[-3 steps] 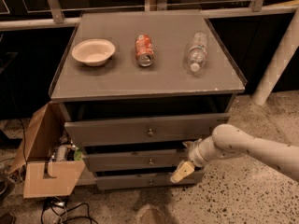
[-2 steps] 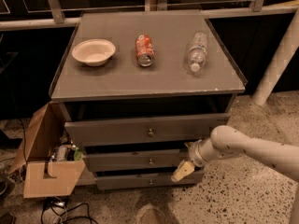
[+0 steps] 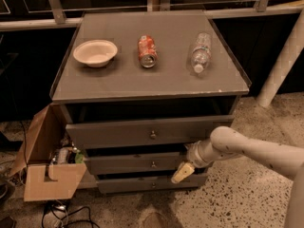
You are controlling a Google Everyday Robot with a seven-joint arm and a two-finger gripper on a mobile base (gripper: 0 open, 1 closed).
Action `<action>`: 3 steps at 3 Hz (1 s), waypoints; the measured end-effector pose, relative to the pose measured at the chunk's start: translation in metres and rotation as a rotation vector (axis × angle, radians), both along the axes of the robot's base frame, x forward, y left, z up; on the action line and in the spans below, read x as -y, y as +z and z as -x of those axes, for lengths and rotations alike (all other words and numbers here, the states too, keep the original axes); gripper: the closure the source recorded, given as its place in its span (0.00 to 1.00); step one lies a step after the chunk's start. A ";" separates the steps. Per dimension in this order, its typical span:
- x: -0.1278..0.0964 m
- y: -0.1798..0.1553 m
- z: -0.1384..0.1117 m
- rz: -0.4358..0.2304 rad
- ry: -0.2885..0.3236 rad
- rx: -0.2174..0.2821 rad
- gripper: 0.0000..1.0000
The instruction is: Open middle drawer
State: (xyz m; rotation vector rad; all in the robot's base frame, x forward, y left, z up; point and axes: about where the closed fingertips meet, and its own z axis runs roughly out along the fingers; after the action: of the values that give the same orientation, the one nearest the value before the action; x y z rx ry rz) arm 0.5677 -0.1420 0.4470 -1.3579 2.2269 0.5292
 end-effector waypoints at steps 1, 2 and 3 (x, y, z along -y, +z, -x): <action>-0.005 -0.020 0.023 0.011 0.034 -0.061 0.00; -0.003 -0.025 0.039 0.019 0.043 -0.093 0.00; -0.003 -0.020 0.039 0.019 0.043 -0.093 0.00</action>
Offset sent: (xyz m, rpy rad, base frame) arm -0.1057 -0.0077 -0.0530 -0.0507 0.2115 0.0753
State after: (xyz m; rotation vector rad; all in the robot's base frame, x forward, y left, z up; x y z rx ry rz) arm 0.5285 -0.1385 0.4272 -1.4206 2.2861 0.5995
